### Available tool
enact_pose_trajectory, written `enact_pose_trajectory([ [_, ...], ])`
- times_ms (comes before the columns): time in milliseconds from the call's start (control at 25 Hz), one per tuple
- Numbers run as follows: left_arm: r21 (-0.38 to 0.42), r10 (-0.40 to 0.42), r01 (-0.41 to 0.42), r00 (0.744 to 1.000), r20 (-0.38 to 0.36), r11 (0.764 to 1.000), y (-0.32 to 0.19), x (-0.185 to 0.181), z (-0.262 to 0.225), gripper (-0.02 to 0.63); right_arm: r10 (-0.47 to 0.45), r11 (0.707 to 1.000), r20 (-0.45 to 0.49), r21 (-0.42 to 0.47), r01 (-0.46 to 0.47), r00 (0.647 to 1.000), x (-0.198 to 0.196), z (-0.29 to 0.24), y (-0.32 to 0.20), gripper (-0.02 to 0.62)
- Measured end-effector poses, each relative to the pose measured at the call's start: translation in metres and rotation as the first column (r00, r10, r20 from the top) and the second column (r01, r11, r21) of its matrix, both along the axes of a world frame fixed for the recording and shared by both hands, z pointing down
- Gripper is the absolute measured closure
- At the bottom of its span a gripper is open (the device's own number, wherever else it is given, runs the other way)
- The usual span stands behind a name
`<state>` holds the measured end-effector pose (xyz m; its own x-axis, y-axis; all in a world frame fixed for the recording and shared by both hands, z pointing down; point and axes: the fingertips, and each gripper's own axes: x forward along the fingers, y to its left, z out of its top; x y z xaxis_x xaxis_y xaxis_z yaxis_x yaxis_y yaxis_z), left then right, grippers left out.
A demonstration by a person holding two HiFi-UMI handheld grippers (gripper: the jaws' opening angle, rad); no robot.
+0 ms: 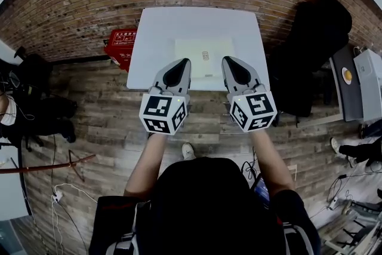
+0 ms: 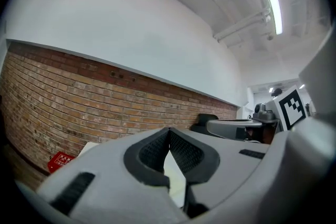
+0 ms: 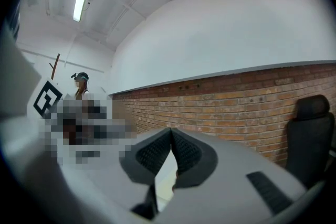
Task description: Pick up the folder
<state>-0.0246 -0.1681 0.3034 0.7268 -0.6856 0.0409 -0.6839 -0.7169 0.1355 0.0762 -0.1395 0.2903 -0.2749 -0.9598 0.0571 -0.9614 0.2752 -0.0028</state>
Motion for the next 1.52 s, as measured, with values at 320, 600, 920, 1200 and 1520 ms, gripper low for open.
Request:
enact_pose_trajectory([
  [320,-0.023,0.017,-0.018,1.000,-0.012,1.000,-0.025,-0.013,0.011,0.588,0.007,1.000,-0.012,-0.021,-0.008,1.000,-0.017,0.011,-0.022,0.568],
  [600,-0.049,0.025,-0.026,1.000,-0.013,0.998,-0.034,-0.008,0.022,0.588,0.005,0.998,-0.015,-0.056,-0.006,1.000,-0.013,0.027,-0.032,0.566],
  [920,-0.080,-0.011,0.013,1.000,0.022,0.997,-0.045,0.001,0.039,0.588,-0.073,0.993,-0.012,-0.094,0.072,0.997,-0.006,0.045,-0.041,0.566],
  [1200,-0.127,-0.054,0.056,0.998,0.020,0.990,-0.056,0.011,0.057,0.588,-0.136,0.982,-0.045,-0.137,0.129,0.990,0.005,0.062,-0.055,0.566],
  [1520,-0.161,-0.076,0.079,0.997,0.026,0.984,-0.061,0.027,0.083,0.588,-0.197,0.966,-0.076,-0.188,0.180,0.977,0.016,0.088,-0.072,0.566],
])
